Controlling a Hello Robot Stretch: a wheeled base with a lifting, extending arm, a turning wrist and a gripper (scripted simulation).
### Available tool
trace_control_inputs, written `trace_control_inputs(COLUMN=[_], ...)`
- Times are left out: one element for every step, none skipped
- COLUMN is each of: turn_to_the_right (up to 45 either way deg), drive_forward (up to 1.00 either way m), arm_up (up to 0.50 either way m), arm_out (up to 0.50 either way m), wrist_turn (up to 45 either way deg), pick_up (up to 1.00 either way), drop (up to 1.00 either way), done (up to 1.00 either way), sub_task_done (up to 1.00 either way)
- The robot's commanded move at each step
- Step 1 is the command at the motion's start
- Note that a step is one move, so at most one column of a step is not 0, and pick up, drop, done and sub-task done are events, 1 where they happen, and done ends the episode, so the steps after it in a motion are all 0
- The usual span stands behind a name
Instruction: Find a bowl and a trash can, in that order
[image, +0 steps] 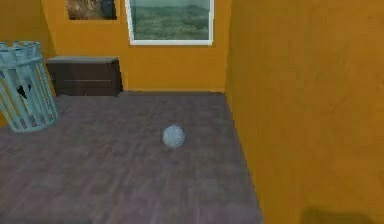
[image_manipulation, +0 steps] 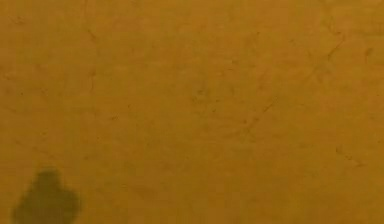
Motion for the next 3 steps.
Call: trace_control_inputs(turn_to_the_right=[45.0, 45.0, 27.0], drive_forward=[0.0, 0.0, 0.0], arm_up=[0.0, 0.0, 0.0], arm_out=[0.0, 0.0, 0.0], wrist_turn=[0.0, 0.0, 0.0], pick_up=[0.0, 0.0, 0.0], drop=[0.0, 0.0, 0.0], done=[0.0, 0.0, 0.0], sub_task_done=[0.0, 0.0, 0.0])
